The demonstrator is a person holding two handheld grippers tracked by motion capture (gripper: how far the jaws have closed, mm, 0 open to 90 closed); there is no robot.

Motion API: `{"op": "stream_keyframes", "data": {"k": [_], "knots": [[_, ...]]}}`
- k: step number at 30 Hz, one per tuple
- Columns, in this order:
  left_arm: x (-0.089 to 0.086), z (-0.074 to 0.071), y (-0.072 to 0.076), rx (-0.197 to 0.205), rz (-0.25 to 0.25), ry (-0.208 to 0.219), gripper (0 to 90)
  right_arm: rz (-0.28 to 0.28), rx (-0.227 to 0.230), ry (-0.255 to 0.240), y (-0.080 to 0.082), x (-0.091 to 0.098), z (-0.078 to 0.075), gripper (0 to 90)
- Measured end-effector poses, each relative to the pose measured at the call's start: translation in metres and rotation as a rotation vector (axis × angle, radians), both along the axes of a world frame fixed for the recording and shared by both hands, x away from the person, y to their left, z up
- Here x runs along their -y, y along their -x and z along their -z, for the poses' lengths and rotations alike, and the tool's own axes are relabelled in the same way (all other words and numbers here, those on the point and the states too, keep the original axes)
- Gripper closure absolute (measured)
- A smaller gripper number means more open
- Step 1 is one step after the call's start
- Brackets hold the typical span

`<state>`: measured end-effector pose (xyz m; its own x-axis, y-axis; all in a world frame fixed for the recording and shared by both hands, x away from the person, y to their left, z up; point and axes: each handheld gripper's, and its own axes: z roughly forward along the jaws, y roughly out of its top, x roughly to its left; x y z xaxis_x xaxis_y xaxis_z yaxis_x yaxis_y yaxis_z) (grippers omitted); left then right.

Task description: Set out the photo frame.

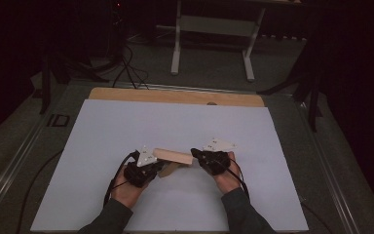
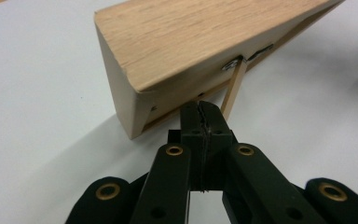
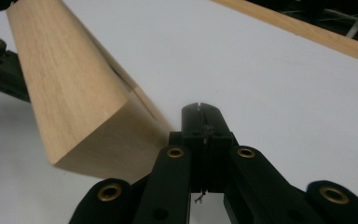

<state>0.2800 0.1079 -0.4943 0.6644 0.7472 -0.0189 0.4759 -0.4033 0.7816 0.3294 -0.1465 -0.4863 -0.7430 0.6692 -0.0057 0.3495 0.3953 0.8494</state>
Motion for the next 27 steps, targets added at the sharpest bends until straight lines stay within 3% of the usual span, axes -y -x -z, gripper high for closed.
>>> {"op": "stream_keyframes", "data": {"k": [4,27], "knots": [[0.0006,0.0001,-0.0011,0.007,-0.009,0.000,89.6,0.003,-0.009,-0.029,-0.0012,0.0013,-0.0005,89.6],[0.0072,-0.0034,-0.0057,0.007,-0.009,0.027,89.5,-0.036,-0.016,-0.010,0.0018,-0.0008,0.0020,89.6]]}}
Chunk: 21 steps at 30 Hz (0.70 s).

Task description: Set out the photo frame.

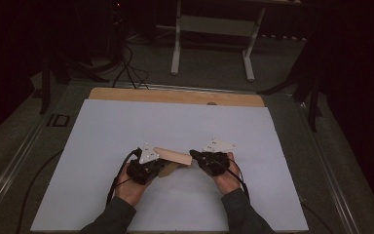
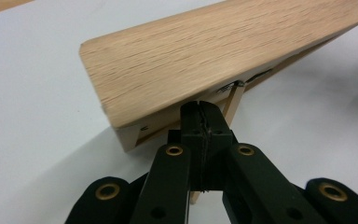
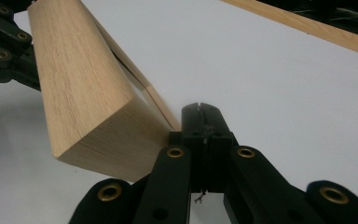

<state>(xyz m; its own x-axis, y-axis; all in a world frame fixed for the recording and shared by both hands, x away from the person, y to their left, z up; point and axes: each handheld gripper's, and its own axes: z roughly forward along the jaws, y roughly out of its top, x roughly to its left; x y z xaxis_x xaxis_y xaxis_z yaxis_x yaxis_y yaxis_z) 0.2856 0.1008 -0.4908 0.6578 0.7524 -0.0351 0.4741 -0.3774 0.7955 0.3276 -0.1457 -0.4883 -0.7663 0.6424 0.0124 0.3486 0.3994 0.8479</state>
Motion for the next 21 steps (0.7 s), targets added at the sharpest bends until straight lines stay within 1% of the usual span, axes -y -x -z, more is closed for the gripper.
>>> {"op": "stream_keyframes", "data": {"k": [9,13,21], "knots": [[0.0024,-0.0049,0.0026,0.009,0.016,0.016,89.6,-0.015,0.009,0.011,0.0035,-0.0022,-0.0001,89.6],[0.0044,-0.0063,0.0039,0.016,0.025,0.016,89.6,-0.019,0.016,0.023,0.0053,-0.0032,-0.0004,89.6],[0.0082,-0.0066,0.0043,0.014,0.041,0.017,89.5,-0.023,0.023,0.035,0.0072,-0.0040,-0.0007,89.7]]}}
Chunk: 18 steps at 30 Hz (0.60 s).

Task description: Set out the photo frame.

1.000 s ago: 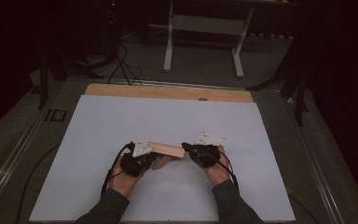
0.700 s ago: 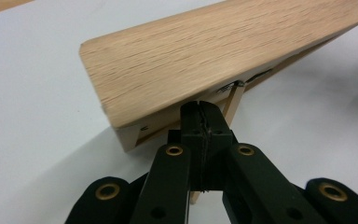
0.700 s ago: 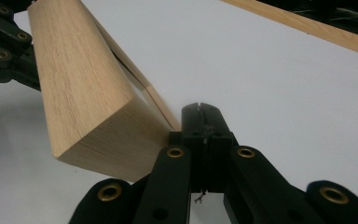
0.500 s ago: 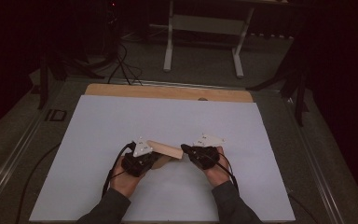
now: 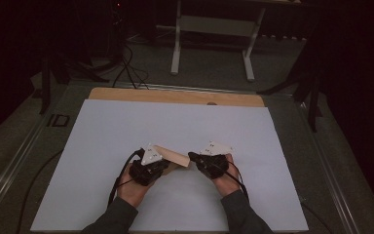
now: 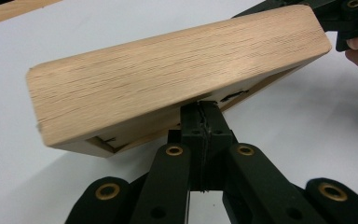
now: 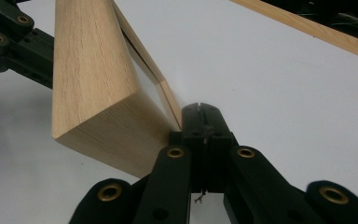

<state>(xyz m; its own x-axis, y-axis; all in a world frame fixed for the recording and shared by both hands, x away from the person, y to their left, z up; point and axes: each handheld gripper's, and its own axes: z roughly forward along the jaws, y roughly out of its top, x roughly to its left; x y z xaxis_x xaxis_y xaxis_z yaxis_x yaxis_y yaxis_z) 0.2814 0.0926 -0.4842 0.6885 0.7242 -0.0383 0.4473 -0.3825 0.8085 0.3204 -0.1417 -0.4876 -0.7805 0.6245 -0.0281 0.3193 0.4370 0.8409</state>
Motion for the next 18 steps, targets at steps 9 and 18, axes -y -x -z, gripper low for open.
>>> {"op": "stream_keyframes", "data": {"k": [9,18], "knots": [[0.0011,0.0016,-0.0016,-0.004,0.002,-0.007,89.5,-0.013,0.008,0.009,0.0021,-0.0011,-0.0003,89.7],[-0.0025,0.0020,-0.0048,-0.007,-0.008,0.001,89.6,-0.036,0.007,0.014,0.0049,-0.0032,-0.0006,89.7]]}}
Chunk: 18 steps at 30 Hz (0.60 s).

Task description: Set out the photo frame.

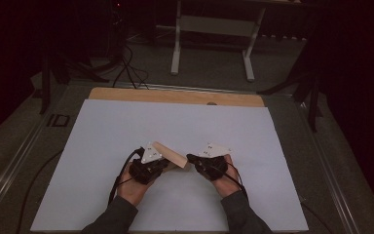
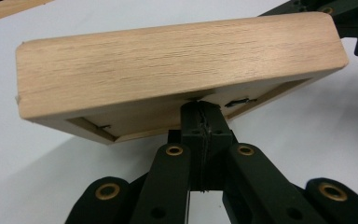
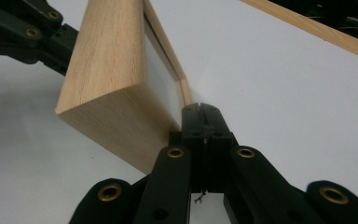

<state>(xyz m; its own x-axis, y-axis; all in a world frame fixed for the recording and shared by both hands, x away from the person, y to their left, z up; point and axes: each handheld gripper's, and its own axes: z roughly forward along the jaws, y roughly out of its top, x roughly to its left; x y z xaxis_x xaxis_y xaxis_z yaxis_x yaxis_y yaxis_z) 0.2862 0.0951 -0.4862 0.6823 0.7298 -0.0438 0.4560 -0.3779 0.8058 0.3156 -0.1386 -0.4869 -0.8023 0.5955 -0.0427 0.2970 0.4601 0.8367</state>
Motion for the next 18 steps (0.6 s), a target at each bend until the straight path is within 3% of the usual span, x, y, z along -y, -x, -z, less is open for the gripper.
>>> {"op": "stream_keyframes", "data": {"k": [18], "knots": [[-0.0033,0.0007,-0.0059,0.010,-0.021,-0.008,89.4,-0.035,-0.001,0.008,0.0057,-0.0044,0.0004,89.6]]}}
